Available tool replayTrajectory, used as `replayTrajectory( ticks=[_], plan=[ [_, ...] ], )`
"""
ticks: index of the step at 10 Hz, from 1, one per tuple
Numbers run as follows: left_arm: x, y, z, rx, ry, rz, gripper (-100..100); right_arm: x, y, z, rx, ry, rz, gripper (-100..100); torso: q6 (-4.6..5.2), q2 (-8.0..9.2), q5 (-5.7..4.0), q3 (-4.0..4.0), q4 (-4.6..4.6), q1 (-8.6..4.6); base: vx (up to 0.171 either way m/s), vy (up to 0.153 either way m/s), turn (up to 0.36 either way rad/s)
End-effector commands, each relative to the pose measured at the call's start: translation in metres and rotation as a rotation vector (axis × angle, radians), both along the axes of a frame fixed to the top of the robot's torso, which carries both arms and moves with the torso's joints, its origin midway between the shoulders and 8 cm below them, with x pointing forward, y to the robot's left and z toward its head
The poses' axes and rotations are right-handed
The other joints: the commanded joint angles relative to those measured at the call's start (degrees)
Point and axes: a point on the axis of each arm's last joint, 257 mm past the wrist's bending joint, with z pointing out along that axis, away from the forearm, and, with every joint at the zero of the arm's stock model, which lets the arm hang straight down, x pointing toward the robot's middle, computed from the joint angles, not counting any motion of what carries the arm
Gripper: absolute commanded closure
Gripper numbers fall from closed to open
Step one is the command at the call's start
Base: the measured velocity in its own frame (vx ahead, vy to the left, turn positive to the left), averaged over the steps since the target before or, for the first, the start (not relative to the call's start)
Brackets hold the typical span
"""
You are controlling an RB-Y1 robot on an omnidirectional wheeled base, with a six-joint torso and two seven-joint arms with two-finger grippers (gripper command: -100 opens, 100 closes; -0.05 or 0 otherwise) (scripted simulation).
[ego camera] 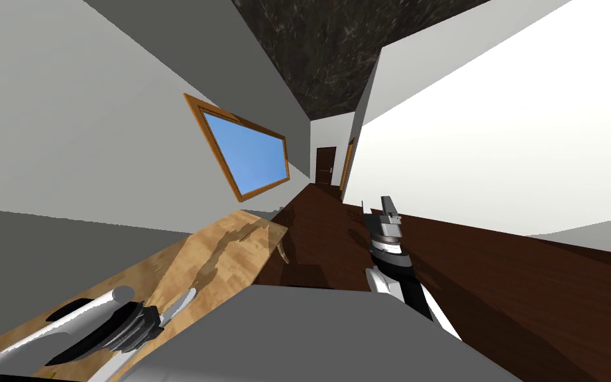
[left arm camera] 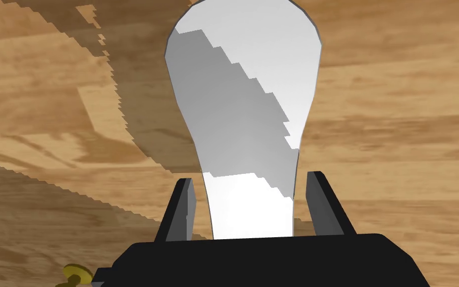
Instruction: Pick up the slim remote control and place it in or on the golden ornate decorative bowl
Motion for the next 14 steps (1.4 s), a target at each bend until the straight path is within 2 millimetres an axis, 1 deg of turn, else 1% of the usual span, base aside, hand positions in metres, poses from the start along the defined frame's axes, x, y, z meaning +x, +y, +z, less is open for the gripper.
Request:
replayTrajectory(
  ticks=[1,2,4,5,8,9,10,11,14],
  plan=[
    [-0.001,0.002,-0.001,0.001,0.0,-0.002,100,0.0,0.0,0.0,0.0,0.0,0.0,0,0.0,0.0,0.0,0.0,0.0,0.0,-0.01,-0.026,-0.001],
    [0.002,0.012,0.014,0.016,-0.005,-0.008,100,0.0,0.0,0.0,0.0,0.0,0.0,0,0.02,-0.11,0.04,-0.06,-0.02,0.19,-0.046,-0.058,0.029],
    [0.007,0.028,0.041,0.034,-0.014,-0.019,100,0.0,0.0,0.0,0.0,0.0,0.0,0,-0.07,0.16,-0.06,0.07,0.01,-0.05,-0.13,-0.108,0.075],
    [0.008,0.032,0.047,0.037,-0.016,-0.022,100,0.0,0.0,0.0,0.0,0.0,0.0,0,-0.13,0.4,-0.07,0.21,0.05,-0.13,-0.155,-0.074,0.06],
    [0.01,0.041,0.079,0.032,-0.02,-0.04,100,0.0,0.0,0.0,0.0,0.0,0.0,0,-0.18,0.65,-0.01,0.35,0.09,0.11,-0.202,-0.028,0.07],
    [0.009,0.042,0.083,0.028,-0.018,-0.043,100,0.0,0.0,0.0,0.0,0.0,0.0,0,-0.23,0.82,0.0,0.44,0.11,0.26,-0.171,0.008,0.049],
    [0.007,0.041,0.089,0.017,-0.013,-0.048,100,0.0,0.0,0.0,0.0,0.0,0.0,0,-0.16,0.63,0.06,0.35,0.09,0.31,-0.148,0.007,0.051],
    [0.007,0.041,0.089,0.017,-0.013,-0.048,100,0.0,0.0,0.0,0.0,0.0,0.0,0,-0.17,0.52,0.08,0.27,0.06,0.34,-0.101,0.01,0.023],
    [-0.007,0.03,0.093,-0.032,0.015,-0.058,100,0.0,0.0,0.0,0.0,0.0,0.0,0,-0.1,0.32,0.13,0.15,-0.01,0.35,-0.13,0.018,0.022]
  ],
)
